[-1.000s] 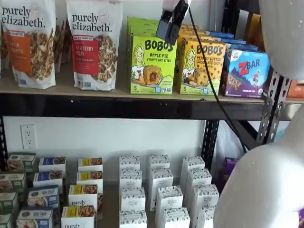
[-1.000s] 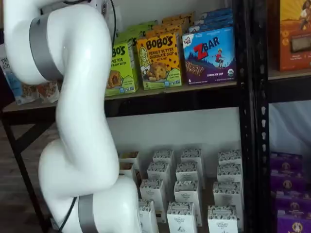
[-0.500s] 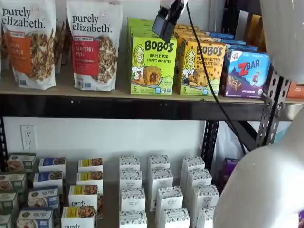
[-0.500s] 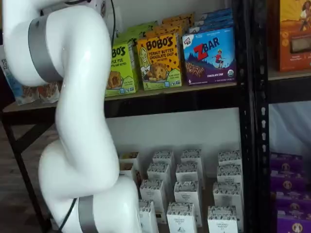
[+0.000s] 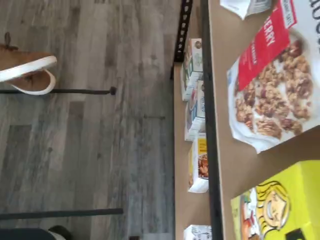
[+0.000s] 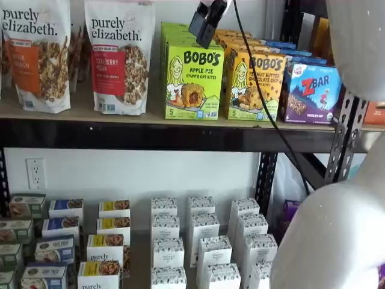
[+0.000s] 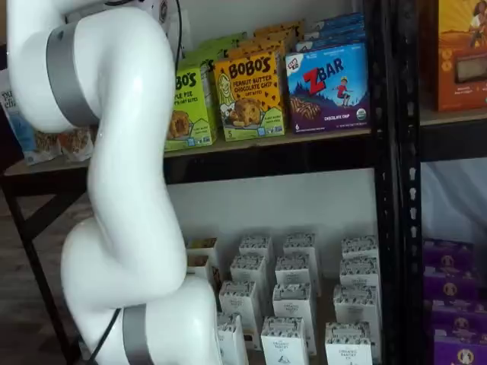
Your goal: Pick the green box on the top shelf, the fourth from the left
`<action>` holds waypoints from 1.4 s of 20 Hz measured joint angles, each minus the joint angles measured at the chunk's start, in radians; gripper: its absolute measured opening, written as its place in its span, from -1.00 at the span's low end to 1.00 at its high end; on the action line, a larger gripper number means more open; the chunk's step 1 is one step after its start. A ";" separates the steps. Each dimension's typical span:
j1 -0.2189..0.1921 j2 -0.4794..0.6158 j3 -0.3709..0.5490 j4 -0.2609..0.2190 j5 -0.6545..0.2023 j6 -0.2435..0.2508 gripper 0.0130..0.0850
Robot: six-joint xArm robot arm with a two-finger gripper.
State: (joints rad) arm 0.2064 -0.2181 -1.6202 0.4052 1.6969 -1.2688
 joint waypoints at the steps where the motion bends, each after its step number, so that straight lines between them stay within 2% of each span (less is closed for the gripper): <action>1: -0.001 0.006 -0.006 0.000 -0.005 -0.001 1.00; 8: -0.008 0.050 -0.041 -0.010 -0.033 -0.012 1.00; 23: -0.017 0.104 -0.043 -0.053 -0.115 -0.044 1.00; 28: -0.022 0.129 -0.065 -0.066 -0.099 -0.053 1.00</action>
State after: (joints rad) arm 0.1846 -0.0887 -1.6856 0.3390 1.5983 -1.3216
